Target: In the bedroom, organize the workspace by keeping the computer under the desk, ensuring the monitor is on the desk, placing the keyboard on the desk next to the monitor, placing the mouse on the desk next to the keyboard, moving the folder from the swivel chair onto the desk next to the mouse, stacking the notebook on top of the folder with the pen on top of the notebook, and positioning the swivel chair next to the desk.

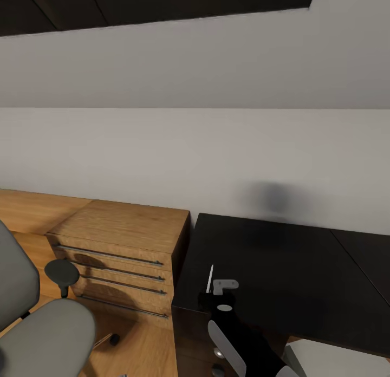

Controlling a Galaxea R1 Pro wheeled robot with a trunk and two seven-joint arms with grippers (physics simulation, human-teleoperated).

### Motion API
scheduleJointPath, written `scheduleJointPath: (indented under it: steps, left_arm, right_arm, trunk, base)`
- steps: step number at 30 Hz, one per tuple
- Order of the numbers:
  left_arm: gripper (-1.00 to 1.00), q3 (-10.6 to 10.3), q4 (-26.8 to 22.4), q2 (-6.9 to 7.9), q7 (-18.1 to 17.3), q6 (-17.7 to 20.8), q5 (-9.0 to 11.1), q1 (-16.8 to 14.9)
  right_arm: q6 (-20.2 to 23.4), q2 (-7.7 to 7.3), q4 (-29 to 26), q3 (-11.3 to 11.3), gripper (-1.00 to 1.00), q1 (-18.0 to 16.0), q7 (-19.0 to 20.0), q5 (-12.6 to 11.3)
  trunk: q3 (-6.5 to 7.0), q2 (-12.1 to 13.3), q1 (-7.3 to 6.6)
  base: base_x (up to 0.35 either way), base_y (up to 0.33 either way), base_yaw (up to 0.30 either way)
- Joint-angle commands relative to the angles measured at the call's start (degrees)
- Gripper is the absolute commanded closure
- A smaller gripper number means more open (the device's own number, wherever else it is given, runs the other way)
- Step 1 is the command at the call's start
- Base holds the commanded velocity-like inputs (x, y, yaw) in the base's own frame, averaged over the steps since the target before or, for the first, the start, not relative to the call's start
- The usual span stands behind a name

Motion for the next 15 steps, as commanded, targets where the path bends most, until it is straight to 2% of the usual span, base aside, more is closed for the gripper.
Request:
scheduleJointPath:
  steps: [1,3,4,15]
  left_arm:
    - [-1.00,-0.3,0.0,0.08,0.3,-0.4,0.6,0.0]
    - [-1.00,-0.3,-0.1,0.08,0.3,-0.4,0.6,0.0]
    - [-1.00,-0.3,-0.1,0.08,0.3,-0.4,0.6,0.0]
    - [-1.00,-0.3,-0.1,0.08,0.3,-0.4,0.6,0.0]
  right_arm:
    - [0.3,-0.04,0.2,0.1,-1.00,0.0,-0.5,-1.0]
    - [0.3,-0.04,0.2,0.1,-1.00,0.0,-0.5,-1.0]
    - [0.3,-0.04,0.2,0.1,1.00,0.0,-0.5,-1.0]
    - [0.3,-0.04,0.2,0.1,1.00,0.0,-0.7,-1.1]
  trunk:
    - [-0.06,0.0,0.01]
    - [-0.06,0.0,0.01]
    - [-0.06,0.0,0.01]
    - [-0.06,0.0,0.01]
  base:
    - [0.000,0.000,0.000]
    - [0.000,0.000,0.000]
    - [0.000,0.000,0.000]
    - [0.000,0.000,0.000]
